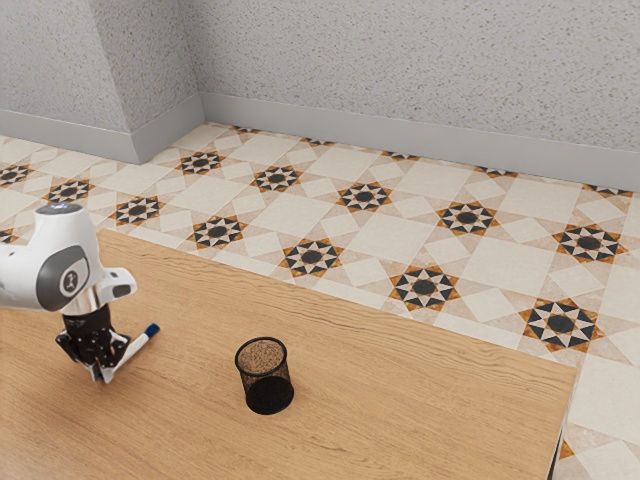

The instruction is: Put the marker into the pen holder.

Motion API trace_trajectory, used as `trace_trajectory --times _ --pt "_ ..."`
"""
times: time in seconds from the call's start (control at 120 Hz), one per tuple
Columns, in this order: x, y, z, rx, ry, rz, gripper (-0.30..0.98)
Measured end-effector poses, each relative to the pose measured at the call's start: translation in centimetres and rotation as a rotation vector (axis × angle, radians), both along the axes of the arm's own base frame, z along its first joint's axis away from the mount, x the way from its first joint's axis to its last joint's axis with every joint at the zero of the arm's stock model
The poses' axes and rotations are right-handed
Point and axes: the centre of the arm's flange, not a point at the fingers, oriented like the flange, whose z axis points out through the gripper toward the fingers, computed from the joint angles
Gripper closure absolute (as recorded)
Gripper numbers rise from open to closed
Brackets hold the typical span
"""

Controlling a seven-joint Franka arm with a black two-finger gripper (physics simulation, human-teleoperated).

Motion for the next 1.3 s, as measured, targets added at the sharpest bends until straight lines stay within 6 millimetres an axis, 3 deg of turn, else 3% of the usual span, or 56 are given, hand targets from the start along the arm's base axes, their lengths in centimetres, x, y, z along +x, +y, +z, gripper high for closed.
trace_trajectory --times 0.117,0.175,0.242,0.333,0.392,0.425,0.458,0.5,0.533,0.667,0.767,0.883,0.992,1.117,1.217,1.267,1.3 --pt "1.0 0.0 1.0 0.010 -0.013 -0.011 0.72" --pt "4.4 -0.9 5.3 0.034 -0.070 -0.051 0.74" --pt "7.8 -4.4 10.6 0.049 -0.122 -0.131 0.75" --pt "8.6 -11.5 18.2 0.055 -0.178 -0.266 0.76" --pt "7.3 -21.4 22.4 0.073 -0.200 -0.463 0.77" --pt "5.9 -26.2 23.8 0.082 -0.202 -0.555 0.77" --pt "4.5 -29.4 24.7 0.091 -0.198 -0.616 0.77" --pt "2.9 -32.3 25.6 0.102 -0.190 -0.666 0.77" --pt "1.9 -33.5 25.9 0.110 -0.177 -0.683 0.77" --pt "1.2 -33.8 24.8 0.117 -0.096 -0.656 0.77" --pt "3.4 -33.8 24.1 0.109 -0.056 -0.623 0.77" --pt "4.8 -33.2 25.5 0.114 -0.064 -0.588 0.77" --pt "7.2 -32.4 24.9 0.111 -0.041 -0.553 0.77" --pt "9.8 -29.5 21.4 0.098 0.032 -0.483 0.76" --pt "11.6 -26.4 15.7 0.051 0.135 -0.407 0.65" --pt "12.0 -24.9 14.8 0.022 0.151 -0.364 0.53" --pt "12.6 -24.6 15.6 0.010 0.132 -0.347 0.46"
